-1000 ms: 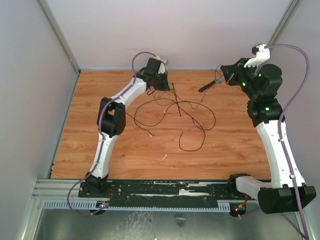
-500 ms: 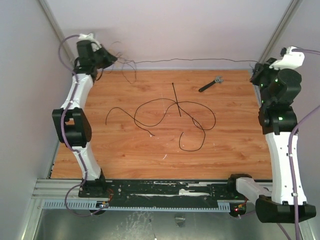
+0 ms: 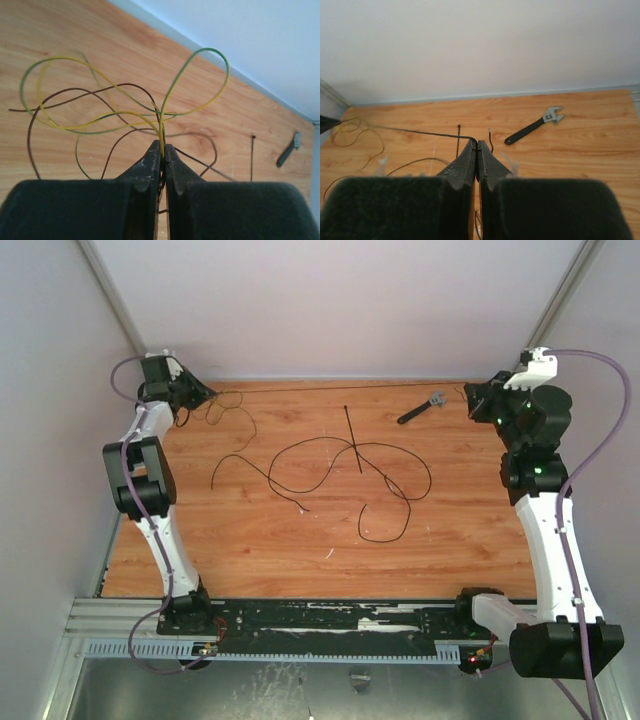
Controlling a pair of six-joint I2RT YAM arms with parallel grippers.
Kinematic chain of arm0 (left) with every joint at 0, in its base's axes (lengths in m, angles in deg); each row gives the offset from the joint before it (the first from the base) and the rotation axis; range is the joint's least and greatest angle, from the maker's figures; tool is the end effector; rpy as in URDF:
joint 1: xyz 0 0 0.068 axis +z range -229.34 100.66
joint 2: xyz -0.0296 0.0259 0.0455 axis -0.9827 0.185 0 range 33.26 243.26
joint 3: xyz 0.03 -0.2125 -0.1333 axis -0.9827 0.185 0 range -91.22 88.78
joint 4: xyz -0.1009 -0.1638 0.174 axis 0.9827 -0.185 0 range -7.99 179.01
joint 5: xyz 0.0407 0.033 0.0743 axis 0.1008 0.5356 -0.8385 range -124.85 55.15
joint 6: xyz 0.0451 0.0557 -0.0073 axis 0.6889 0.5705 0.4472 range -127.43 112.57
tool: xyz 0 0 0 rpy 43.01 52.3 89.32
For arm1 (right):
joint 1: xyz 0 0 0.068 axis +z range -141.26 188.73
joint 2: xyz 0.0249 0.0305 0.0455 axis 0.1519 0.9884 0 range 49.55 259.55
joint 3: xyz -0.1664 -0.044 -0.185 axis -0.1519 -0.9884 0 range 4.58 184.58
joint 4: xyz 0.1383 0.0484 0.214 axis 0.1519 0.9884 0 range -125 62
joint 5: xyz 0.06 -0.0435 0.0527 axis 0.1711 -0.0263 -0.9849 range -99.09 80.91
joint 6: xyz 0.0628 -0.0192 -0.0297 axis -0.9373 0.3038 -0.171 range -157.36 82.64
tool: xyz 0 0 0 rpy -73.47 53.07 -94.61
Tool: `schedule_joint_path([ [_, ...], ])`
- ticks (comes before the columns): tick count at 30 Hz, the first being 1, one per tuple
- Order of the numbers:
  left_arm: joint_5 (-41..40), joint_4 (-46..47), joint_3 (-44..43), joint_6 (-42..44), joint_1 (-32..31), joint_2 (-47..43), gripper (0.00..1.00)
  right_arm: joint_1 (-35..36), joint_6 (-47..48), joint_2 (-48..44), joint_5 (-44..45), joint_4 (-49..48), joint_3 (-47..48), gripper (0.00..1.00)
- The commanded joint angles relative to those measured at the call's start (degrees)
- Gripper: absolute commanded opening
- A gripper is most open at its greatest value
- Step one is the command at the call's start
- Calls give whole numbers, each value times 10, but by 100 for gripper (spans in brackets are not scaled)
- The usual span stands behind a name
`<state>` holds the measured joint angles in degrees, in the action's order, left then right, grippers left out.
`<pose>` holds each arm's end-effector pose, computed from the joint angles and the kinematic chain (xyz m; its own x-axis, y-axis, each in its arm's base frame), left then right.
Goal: Zip-tie the wires
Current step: Untie the cable at the center of the board.
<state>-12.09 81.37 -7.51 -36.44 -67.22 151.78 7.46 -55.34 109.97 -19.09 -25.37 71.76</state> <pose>0.4891 0.0815 0.2265 -0.4911 -0.5630 -0.6647 -0.1187 0.7992 -0.5892 0.2667 0.0045 0.4065 -0.0944 0.3061 -0.9473 -0.1288 0.9398 0.3165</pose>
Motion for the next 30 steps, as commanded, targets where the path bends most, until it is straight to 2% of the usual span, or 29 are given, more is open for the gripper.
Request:
schedule_joint_path([
  [1, -26, 18, -28, -9, 20, 49, 11, -7, -17, 0, -46, -60, -3, 0],
  [6, -26, 18, -45, -17, 42, 83, 19, -8, -13, -1, -40, -59, 0, 0],
  [8, -26, 18, -43, -20, 52, 89, 31, -8, -12, -2, -40, -57, 2, 0],
  [9, -26, 18, -42, -21, 56, 91, 33, -8, -12, -2, -39, -55, 3, 0],
  [15, -41, 18, -27, -13, 74, 95, 32, -8, -9, -4, -26, -49, 10, 0],
  [18, -42, 17, -22, -12, 81, 97, 34, -8, -21, -1, -52, -58, 17, 0],
  [19, -42, 16, -20, -11, 81, 96, 40, -8, -27, 2, -62, -61, 20, 0],
  [21, -38, 16, -13, -12, 81, 89, 60, -8, -38, 8, -81, -66, 23, 0],
  [26, -38, 1, 12, -13, 81, 55, 97, -8, -43, 18, -90, -67, 26, 0],
  [30, -18, -10, 54, -40, 78, 16, 98, -7, -48, 40, -101, -75, 45, 0],
])
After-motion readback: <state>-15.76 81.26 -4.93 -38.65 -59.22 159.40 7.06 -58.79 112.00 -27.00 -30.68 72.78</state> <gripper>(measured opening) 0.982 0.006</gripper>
